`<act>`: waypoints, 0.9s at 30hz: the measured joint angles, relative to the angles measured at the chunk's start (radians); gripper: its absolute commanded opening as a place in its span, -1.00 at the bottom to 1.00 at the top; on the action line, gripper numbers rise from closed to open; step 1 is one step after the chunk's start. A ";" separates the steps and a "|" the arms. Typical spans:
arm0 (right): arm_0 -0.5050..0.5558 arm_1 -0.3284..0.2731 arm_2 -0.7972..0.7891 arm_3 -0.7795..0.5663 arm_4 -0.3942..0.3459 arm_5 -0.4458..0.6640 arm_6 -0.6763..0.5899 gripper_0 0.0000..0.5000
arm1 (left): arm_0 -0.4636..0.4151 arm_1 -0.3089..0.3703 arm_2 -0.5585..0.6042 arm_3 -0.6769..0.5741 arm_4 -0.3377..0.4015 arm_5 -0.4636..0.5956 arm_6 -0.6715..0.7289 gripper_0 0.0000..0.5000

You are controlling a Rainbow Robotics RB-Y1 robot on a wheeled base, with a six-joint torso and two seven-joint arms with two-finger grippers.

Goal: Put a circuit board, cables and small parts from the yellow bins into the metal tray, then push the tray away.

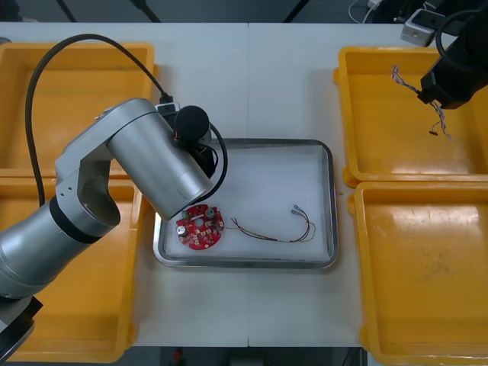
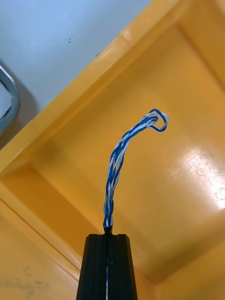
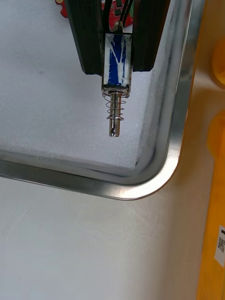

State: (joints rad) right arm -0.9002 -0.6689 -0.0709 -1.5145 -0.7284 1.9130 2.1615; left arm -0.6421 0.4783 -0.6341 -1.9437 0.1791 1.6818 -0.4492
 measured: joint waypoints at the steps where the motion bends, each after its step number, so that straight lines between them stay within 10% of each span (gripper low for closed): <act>1: 0.009 -0.001 -0.006 -0.006 -0.013 0.000 0.000 -1.00 | 0.000 0.000 -0.004 0.000 0.000 -0.003 0.011 -1.00; 21: 0.073 -0.024 -0.017 -0.063 -0.079 0.003 0.000 -1.00 | 0.001 0.000 -0.089 0.102 -0.053 -0.136 0.019 -0.96; 27: 0.073 -0.024 -0.017 -0.063 -0.079 0.003 0.000 -1.00 | 0.001 0.000 -0.106 0.102 -0.054 -0.136 0.019 -0.24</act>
State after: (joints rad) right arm -0.8269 -0.6932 -0.0883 -1.5779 -0.8076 1.9157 2.1614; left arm -0.6409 0.4782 -0.7405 -1.8414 0.1249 1.5457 -0.4299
